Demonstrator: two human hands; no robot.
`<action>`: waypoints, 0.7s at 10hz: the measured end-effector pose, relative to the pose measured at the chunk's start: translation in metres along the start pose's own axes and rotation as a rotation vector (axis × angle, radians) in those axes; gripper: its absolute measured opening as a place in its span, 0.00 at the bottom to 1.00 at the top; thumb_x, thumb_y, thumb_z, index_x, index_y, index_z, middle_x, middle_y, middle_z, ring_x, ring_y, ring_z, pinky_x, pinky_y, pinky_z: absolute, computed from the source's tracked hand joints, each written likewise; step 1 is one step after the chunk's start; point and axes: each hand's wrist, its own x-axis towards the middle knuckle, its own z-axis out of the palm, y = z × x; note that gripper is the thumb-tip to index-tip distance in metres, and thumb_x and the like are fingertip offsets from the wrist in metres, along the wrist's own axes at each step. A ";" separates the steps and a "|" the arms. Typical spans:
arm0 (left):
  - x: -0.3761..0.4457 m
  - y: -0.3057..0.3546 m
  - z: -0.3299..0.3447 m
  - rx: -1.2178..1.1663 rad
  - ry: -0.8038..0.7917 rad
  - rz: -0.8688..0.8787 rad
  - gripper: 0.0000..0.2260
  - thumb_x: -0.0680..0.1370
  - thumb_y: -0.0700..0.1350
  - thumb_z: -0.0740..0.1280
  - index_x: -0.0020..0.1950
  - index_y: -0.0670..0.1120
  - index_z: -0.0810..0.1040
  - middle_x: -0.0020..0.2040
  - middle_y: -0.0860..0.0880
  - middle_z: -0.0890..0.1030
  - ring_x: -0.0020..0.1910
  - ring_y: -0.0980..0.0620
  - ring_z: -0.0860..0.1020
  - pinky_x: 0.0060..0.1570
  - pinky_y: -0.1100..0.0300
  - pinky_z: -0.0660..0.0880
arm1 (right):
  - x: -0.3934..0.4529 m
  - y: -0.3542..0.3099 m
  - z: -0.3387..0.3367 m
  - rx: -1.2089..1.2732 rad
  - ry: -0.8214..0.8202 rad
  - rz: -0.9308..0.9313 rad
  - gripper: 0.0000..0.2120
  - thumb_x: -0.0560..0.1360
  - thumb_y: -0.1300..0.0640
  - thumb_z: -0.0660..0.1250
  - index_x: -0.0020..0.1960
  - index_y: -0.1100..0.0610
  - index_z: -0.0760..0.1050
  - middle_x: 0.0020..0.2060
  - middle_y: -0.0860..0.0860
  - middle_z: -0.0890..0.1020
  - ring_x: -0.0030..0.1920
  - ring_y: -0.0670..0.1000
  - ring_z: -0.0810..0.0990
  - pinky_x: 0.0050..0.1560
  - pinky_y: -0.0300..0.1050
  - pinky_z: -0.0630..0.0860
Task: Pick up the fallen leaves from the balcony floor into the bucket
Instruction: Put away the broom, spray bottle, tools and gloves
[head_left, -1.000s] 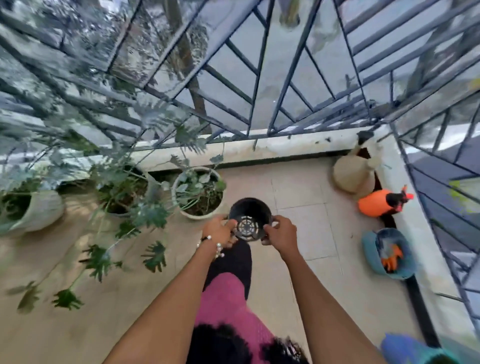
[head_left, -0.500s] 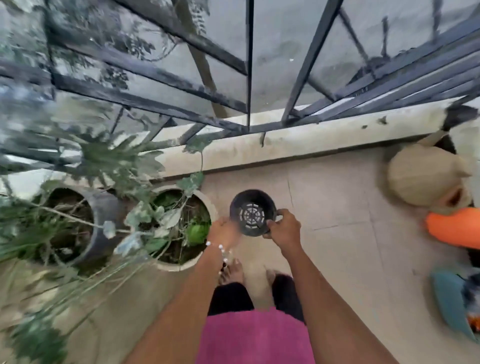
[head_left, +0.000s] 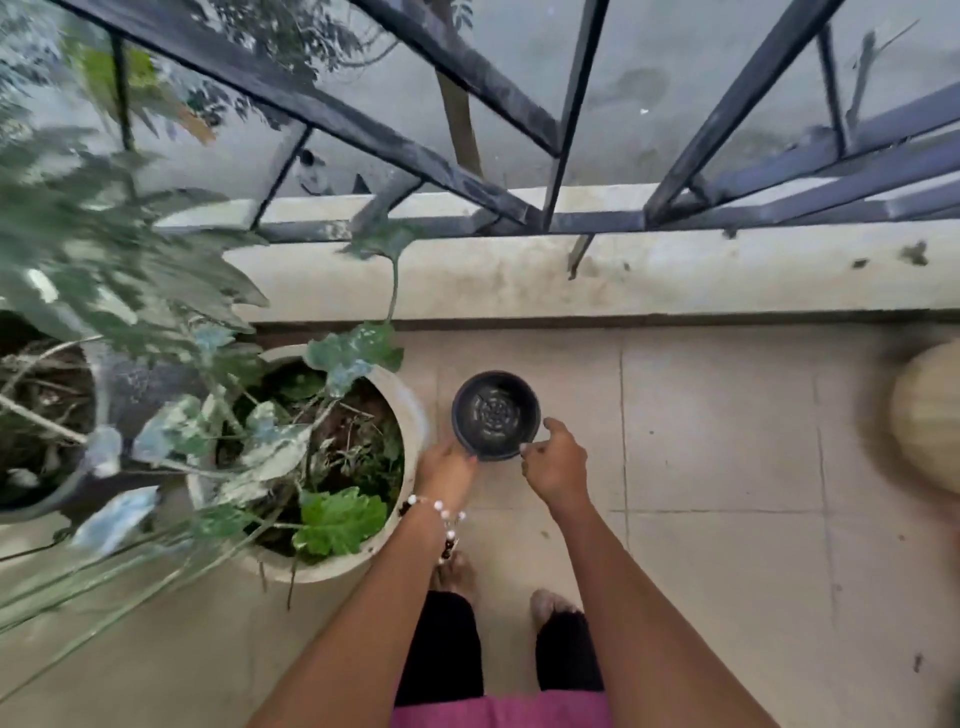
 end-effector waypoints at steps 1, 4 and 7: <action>-0.041 0.002 -0.017 -0.157 -0.071 0.002 0.07 0.73 0.43 0.65 0.36 0.52 0.71 0.36 0.53 0.73 0.35 0.56 0.72 0.50 0.55 0.76 | -0.047 -0.020 -0.029 -0.014 -0.022 0.018 0.18 0.76 0.62 0.66 0.66 0.60 0.72 0.53 0.60 0.82 0.56 0.60 0.80 0.57 0.50 0.77; -0.282 0.004 -0.110 -0.446 -0.082 0.038 0.18 0.81 0.37 0.59 0.35 0.45 0.81 0.30 0.47 0.78 0.24 0.51 0.76 0.24 0.65 0.71 | -0.249 -0.119 -0.117 -0.135 -0.145 -0.183 0.13 0.73 0.60 0.63 0.58 0.57 0.76 0.50 0.57 0.83 0.49 0.57 0.82 0.52 0.52 0.79; -0.428 -0.116 -0.208 -0.268 0.403 0.296 0.09 0.78 0.41 0.64 0.55 0.44 0.80 0.48 0.40 0.83 0.48 0.39 0.82 0.50 0.47 0.80 | -0.456 -0.204 -0.130 -0.705 -0.289 -0.712 0.12 0.77 0.58 0.62 0.56 0.63 0.77 0.50 0.62 0.82 0.52 0.62 0.80 0.52 0.53 0.77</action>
